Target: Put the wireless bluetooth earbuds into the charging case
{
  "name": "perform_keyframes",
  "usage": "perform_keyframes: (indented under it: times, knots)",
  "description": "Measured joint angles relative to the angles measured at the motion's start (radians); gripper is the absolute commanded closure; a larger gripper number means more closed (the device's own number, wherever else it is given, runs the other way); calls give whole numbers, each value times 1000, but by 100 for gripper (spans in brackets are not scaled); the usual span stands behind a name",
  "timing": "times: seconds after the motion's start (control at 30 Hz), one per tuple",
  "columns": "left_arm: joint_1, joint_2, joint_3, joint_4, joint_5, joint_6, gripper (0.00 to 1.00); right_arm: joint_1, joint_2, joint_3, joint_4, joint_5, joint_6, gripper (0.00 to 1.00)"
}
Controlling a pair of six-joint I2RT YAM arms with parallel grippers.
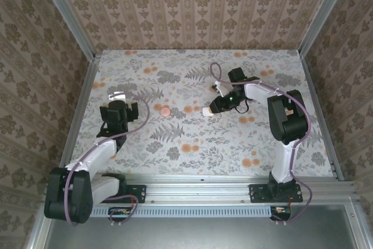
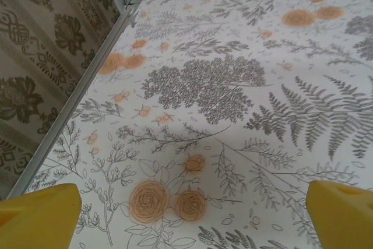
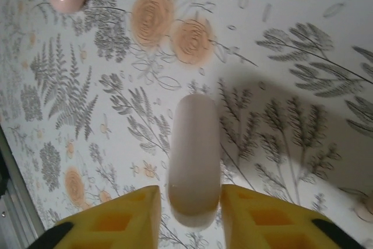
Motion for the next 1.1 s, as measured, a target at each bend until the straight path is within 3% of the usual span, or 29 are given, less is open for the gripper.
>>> perform_keyframes:
  times: [0.2, 0.37, 0.4, 0.57, 0.73, 0.87, 1.1]
  knots:
    - [43, 102, -35, 124, 20, 13, 0, -53, -22, -31, 30, 64, 26, 54]
    - [58, 183, -36, 228, 35, 49, 0, -119, -187, -203, 151, 156, 64, 39]
    - [59, 202, -41, 278, 39, 63, 0, -135, -238, -248, 186, 183, 79, 1]
    - [83, 331, -51, 467, 56, 83, 0, -192, -490, -457, 365, 352, 100, 0]
    - [127, 382, -47, 490, 112, 82, 0, -206, -666, -730, 680, 493, 99, 0]
    - [141, 407, -48, 551, 140, 82, 0, -221, -655, -911, 948, 527, 89, 0]
    - [143, 408, -47, 580, 166, 82, 0, -236, -473, -943, 1341, 522, 93, 0]
